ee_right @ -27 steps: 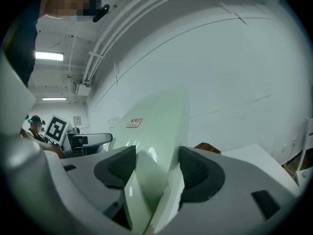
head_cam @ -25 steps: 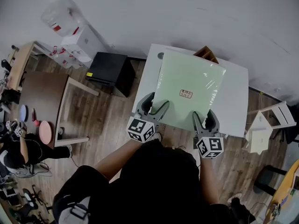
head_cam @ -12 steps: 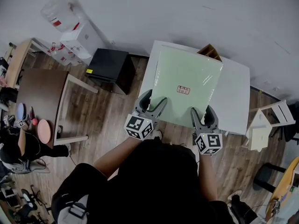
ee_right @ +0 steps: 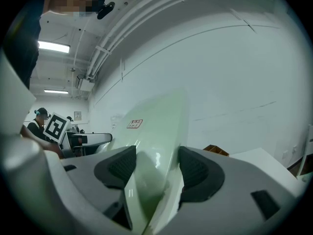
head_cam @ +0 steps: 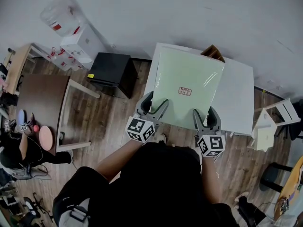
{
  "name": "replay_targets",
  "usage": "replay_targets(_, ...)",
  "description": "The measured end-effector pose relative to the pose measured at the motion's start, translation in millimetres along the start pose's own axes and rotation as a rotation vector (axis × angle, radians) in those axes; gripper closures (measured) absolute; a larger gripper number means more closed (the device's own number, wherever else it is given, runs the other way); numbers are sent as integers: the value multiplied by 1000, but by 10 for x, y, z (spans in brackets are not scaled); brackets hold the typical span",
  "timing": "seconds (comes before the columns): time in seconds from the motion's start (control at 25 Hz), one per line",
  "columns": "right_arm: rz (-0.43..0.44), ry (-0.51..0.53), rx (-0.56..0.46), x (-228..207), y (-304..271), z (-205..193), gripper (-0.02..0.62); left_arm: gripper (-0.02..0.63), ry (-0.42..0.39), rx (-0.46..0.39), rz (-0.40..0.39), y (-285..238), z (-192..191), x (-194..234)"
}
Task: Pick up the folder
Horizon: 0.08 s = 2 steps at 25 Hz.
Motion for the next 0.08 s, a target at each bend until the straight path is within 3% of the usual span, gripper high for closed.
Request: replay_targets(0.08,-3,1,1,19,-5,-5,302,302,3,5,1,5,-1,20)
Point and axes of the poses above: the fingertips, and each gripper's own axes: y backward along the fingers, x to its left, z out of its top, the point moved 8 cm from there along y, backward along the fingers, and after that the axes turned 1 degree about -z, right-handed, at the moved point
